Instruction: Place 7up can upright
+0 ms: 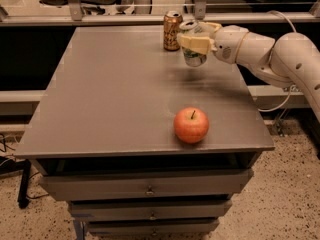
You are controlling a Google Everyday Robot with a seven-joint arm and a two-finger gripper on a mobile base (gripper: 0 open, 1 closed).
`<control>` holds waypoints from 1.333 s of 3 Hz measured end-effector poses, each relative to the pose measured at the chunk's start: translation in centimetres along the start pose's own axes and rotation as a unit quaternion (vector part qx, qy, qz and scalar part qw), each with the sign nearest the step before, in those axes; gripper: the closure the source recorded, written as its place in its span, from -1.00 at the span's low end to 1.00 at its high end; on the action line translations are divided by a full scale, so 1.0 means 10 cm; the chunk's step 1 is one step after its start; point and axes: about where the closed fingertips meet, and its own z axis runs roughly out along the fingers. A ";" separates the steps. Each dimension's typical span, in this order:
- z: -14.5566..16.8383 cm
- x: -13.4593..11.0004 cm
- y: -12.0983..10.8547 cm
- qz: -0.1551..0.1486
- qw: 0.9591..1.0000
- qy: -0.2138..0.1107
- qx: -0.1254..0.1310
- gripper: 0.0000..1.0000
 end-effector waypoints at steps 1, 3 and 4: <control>-0.10 0.11 -0.13 0.031 0.999 -0.020 -0.005 1.00; -0.21 0.32 -0.28 0.067 0.996 -0.037 -0.048 0.86; -0.29 0.40 -0.31 0.082 0.994 -0.035 -0.059 0.54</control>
Offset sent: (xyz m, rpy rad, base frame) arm 0.0152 -0.0453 -0.0329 0.1686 0.0565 0.1193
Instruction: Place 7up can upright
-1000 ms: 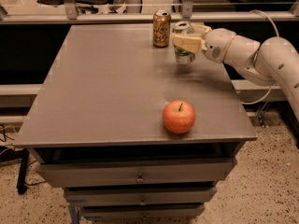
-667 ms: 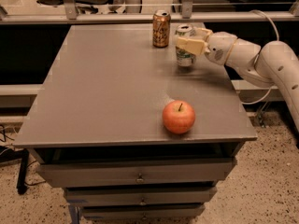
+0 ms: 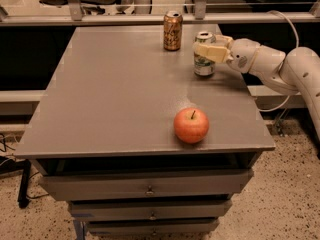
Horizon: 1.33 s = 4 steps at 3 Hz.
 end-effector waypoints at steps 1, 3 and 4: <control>-0.08 0.07 -0.02 0.007 1.000 0.005 -0.004 0.10; -0.11 0.08 -0.02 0.007 1.000 0.008 -0.005 -0.83; -0.24 0.09 0.00 -0.010 1.000 0.029 -0.005 -1.00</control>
Offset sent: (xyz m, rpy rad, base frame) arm -0.0090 -0.0266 -0.0198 -0.0242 0.0278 0.0035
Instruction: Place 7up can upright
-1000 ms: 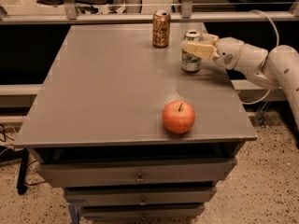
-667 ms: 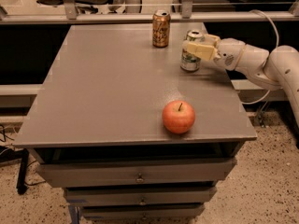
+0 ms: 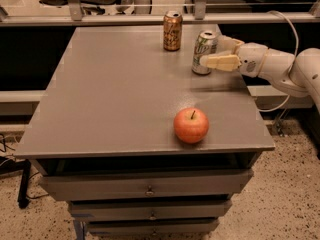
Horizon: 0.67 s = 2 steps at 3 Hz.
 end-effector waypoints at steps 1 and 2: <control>-0.10 0.01 0.01 -0.012 1.000 0.014 0.000 -1.00; -0.56 -0.20 0.07 -0.069 0.997 0.024 0.034 -1.00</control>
Offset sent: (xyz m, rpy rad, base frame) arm -0.0802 -0.1403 0.0473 -0.2110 -0.2277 -0.2471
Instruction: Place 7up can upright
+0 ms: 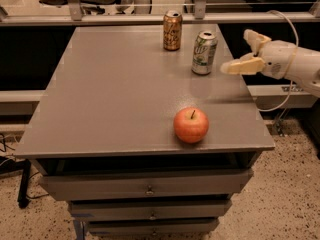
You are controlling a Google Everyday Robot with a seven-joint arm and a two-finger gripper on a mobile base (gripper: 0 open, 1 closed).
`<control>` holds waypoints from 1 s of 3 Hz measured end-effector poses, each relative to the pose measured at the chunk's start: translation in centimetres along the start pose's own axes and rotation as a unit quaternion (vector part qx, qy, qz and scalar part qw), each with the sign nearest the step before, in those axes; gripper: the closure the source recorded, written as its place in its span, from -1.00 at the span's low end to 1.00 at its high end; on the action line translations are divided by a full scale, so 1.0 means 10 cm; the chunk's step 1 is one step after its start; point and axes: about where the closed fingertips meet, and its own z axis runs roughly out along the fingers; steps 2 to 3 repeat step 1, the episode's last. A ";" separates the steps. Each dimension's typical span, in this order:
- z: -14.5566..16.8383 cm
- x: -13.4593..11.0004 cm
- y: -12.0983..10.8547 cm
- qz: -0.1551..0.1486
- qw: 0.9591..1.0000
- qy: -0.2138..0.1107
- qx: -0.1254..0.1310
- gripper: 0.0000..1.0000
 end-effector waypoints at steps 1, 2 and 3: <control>-0.16 0.01 -0.04 -0.004 1.000 0.001 0.011 -1.00; -0.16 0.01 -0.04 -0.004 1.000 0.001 0.011 -1.00; -0.16 0.01 -0.04 -0.004 1.000 0.001 0.011 -1.00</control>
Offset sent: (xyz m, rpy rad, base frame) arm 0.0000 0.0000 0.0000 0.0000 0.0000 0.0000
